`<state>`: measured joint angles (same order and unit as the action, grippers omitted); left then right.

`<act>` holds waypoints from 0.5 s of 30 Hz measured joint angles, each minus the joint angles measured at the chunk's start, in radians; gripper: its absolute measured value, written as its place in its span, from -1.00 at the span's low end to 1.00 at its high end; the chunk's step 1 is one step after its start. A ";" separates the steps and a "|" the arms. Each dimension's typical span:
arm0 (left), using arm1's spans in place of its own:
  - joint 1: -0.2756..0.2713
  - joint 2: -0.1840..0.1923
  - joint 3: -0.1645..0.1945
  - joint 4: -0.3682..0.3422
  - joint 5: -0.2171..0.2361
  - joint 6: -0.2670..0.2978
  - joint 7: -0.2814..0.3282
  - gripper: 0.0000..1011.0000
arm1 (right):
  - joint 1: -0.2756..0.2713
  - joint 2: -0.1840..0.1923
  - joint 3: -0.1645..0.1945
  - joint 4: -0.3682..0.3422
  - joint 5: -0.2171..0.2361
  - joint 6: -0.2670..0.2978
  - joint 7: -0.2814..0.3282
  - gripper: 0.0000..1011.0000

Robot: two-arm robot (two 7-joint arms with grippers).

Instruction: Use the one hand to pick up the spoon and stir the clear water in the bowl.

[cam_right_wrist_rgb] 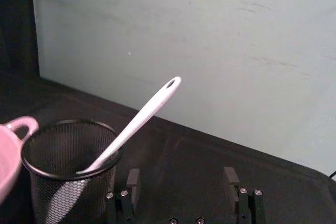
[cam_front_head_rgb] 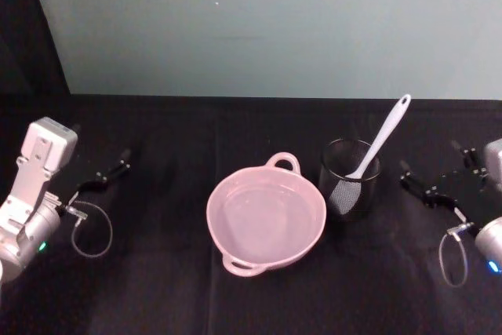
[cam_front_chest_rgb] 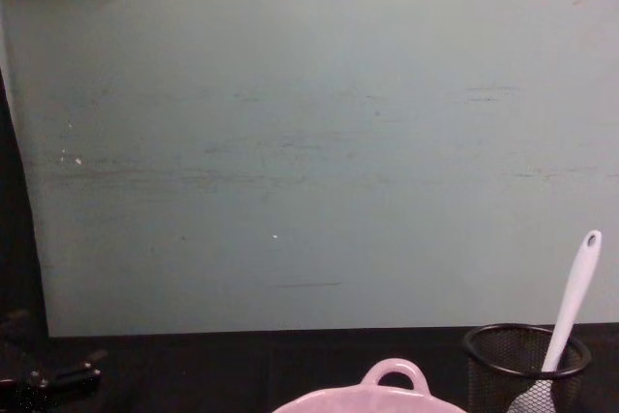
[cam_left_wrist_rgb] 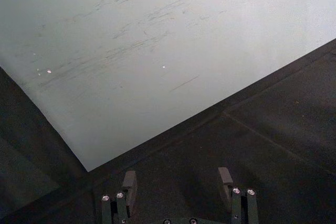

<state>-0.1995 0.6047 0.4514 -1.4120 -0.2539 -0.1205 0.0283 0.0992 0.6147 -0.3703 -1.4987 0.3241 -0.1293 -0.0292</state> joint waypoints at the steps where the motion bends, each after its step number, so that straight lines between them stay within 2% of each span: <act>1: 0.000 0.000 0.000 0.000 0.000 0.000 0.000 0.99 | -0.016 0.002 0.015 -0.016 0.019 -0.002 0.007 0.98; 3: 0.000 0.000 0.000 0.000 0.000 0.000 0.000 0.99 | -0.033 0.003 0.032 -0.032 0.045 -0.006 0.018 0.98; 6: 0.000 0.000 0.000 0.000 0.000 0.000 0.000 0.99 | -0.056 -0.010 0.073 -0.058 0.141 -0.017 0.075 0.98; 8: 0.000 0.000 0.000 0.000 0.000 0.000 0.000 0.99 | -0.056 -0.014 0.079 -0.059 0.158 -0.017 0.089 0.98; 10: 0.000 0.000 0.000 0.000 0.000 0.000 0.000 0.99 | -0.046 -0.036 0.093 -0.056 0.224 -0.009 0.142 0.98; 12: 0.000 0.000 0.000 0.000 0.000 0.000 0.000 0.99 | -0.033 -0.050 0.099 -0.044 0.259 0.002 0.171 0.98; 13: 0.000 0.000 0.000 0.000 0.000 0.000 0.000 0.99 | -0.018 -0.066 0.104 -0.028 0.297 0.017 0.203 0.98; 14: 0.000 0.000 0.000 0.000 0.000 0.000 0.000 0.99 | -0.018 -0.066 0.104 -0.028 0.297 0.017 0.203 0.98; 15: 0.000 0.000 0.000 0.000 0.000 0.000 0.000 0.99 | -0.001 -0.081 0.108 -0.012 0.330 0.031 0.230 0.98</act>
<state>-0.1995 0.6047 0.4514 -1.4120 -0.2539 -0.1205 0.0283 0.0985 0.5338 -0.2619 -1.5107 0.6540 -0.0984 0.2011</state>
